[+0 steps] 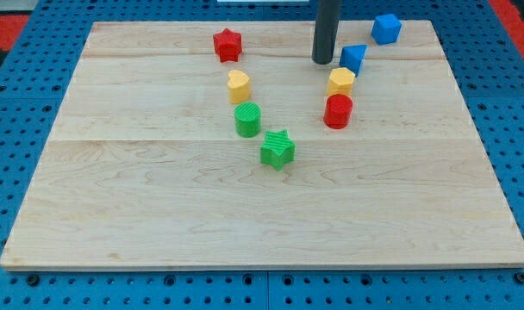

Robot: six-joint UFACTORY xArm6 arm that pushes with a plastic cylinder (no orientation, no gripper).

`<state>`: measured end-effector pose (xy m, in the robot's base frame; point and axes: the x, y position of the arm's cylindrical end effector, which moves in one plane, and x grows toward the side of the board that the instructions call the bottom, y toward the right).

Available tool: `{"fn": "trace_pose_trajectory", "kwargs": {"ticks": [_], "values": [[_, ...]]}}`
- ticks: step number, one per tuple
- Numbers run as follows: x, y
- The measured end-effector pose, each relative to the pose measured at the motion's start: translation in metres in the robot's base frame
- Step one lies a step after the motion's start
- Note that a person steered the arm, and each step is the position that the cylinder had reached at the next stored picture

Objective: Push the blue cube above the blue triangle

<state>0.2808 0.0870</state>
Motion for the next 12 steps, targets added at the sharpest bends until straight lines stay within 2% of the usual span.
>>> {"fn": "trace_pose_trajectory", "kwargs": {"ticks": [1,2,4,5,7,9,10,11,12], "values": [[-0.018,-0.012],[-0.053,-0.012],[-0.056,-0.013],[-0.041,-0.013],[-0.025,0.032],[-0.089,0.018],[-0.089,0.027],[-0.09,0.067],[-0.089,0.07]]}}
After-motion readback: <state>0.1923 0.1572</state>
